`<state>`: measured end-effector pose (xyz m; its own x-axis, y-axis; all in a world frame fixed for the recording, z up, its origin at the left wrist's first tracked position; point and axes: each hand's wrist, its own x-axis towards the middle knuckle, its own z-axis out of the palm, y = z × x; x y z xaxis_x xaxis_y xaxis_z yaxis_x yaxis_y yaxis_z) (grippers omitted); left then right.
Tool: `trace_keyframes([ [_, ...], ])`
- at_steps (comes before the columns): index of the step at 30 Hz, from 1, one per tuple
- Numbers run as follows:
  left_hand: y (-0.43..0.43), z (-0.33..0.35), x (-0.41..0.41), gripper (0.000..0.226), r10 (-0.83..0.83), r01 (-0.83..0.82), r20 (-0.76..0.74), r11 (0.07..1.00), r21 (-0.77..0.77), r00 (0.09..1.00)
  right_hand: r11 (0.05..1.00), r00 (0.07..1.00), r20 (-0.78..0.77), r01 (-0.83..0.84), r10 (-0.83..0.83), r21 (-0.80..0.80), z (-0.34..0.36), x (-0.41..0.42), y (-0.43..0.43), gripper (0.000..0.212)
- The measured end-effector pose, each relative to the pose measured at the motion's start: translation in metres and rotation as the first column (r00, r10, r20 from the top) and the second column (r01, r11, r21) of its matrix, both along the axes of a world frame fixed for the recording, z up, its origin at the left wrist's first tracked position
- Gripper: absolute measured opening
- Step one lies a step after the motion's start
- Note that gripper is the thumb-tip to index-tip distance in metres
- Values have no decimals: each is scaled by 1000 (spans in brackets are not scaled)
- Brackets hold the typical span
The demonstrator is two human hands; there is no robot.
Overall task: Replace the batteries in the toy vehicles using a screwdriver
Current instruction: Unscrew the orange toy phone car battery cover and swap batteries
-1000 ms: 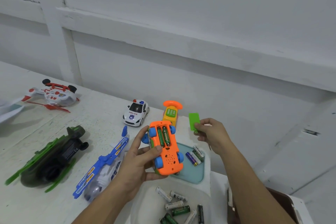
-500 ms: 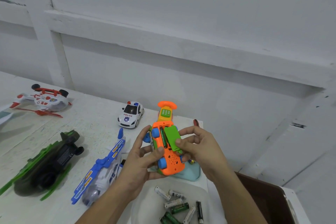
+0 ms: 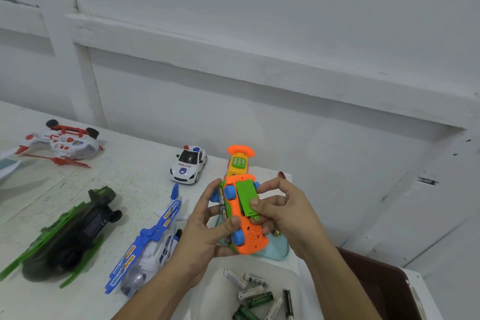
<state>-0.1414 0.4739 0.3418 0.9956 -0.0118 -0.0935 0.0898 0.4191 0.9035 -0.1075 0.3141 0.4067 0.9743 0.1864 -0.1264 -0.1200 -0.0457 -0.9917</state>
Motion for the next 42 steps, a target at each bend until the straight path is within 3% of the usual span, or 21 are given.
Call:
trace_keyframes([
  [20,-13,5,3,70,8,-9,33,1000,13,999,999,999,6,34,-34,12,-4,6,-10,19],
  [33,-31,18,-5,66,7,-8,-30,1000,-9,1000,970,998,52,40,-28,-239,2,16,-24,30],
  [42,-47,24,-7,63,14,-18,-108,999,-32,994,977,999,38,-19,28,-212,-1,21,-37,36],
])
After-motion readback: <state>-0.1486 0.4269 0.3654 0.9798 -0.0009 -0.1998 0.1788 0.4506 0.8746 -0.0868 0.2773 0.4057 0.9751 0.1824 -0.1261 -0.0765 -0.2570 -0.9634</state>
